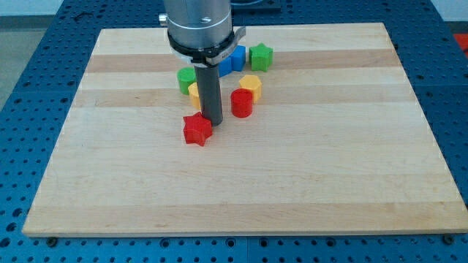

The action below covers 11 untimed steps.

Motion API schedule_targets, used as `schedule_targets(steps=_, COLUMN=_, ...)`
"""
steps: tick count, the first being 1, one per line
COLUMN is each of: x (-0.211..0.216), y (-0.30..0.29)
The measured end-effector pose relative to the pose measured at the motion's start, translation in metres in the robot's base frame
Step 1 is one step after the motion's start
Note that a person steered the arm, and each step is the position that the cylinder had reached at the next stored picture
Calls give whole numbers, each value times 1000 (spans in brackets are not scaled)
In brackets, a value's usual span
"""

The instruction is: Slide yellow heart closer to the red star

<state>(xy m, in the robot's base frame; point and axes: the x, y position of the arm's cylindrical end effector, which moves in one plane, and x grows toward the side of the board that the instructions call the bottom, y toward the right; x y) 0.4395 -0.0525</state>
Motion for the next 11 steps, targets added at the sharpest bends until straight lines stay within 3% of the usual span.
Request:
schedule_targets(steps=2, x=-27, y=19)
schedule_targets(steps=5, x=-81, y=0)
schedule_targets(steps=8, x=-30, y=-56)
schedule_targets(steps=11, x=-38, y=-92)
